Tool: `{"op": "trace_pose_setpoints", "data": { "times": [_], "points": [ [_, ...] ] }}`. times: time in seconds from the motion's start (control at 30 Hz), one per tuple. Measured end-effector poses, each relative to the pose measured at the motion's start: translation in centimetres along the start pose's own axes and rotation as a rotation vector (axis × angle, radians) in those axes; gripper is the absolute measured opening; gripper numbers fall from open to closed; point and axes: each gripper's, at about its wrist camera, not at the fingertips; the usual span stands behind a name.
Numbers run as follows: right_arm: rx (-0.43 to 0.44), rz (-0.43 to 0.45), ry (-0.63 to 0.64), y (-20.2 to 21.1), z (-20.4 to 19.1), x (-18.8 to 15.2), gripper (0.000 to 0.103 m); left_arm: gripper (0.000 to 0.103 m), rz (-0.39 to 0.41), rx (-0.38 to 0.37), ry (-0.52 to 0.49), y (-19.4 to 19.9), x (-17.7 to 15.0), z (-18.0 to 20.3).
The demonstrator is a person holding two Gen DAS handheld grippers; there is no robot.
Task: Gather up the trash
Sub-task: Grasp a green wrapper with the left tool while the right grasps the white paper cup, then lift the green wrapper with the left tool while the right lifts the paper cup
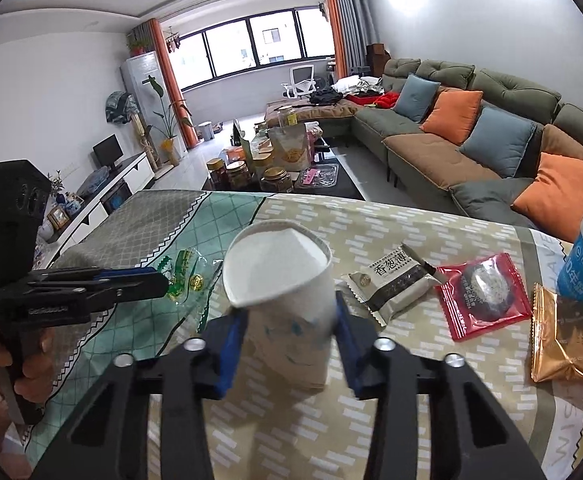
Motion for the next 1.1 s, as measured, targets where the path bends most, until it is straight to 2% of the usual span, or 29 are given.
{"op": "trace_pose_setpoints", "data": {
  "times": [0.07, 0.13, 0.17, 0.57, 0.83, 1.1],
  "points": [
    [0.007, 0.004, -0.008, 0.2, 0.1, -0.2, 0.026, 0.024, -0.002, 0.003, 0.005, -0.1, -0.1, 0.0],
    [0.016, 0.008, -0.017, 0.4, 0.2, -0.2, 0.025, 0.020, 0.005, 0.004, 0.004, 0.0, -0.2, 0.1],
    [0.020, 0.009, -0.019, 0.5, 0.2, -0.3, 0.024, 0.011, 0.007, -0.006, 0.003, 0.2, -0.2, 0.1],
    [0.076, 0.042, -0.040, 2.1, -0.7, -1.3, 0.021, 0.010, 0.068, -0.011, 0.009, 4.1, -2.5, -0.4],
    [0.166, 0.051, -0.063, 4.1, -2.2, -2.9, 0.021, 0.010, 0.117, 0.047, -0.019, 9.1, -7.1, -2.4],
    [0.255, 0.061, -0.052, 5.0, -5.8, -4.5, 0.021, 0.010, 0.139, 0.119, 0.024, 13.4, -12.0, -5.0]
  ]
}}
Point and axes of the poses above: each gripper's, at about its wrist camera, not at the fingertips, and y roughly against the way its jaws point, z to its right, x to its top, and after that the axes turned 6 degrees about x, right-handed
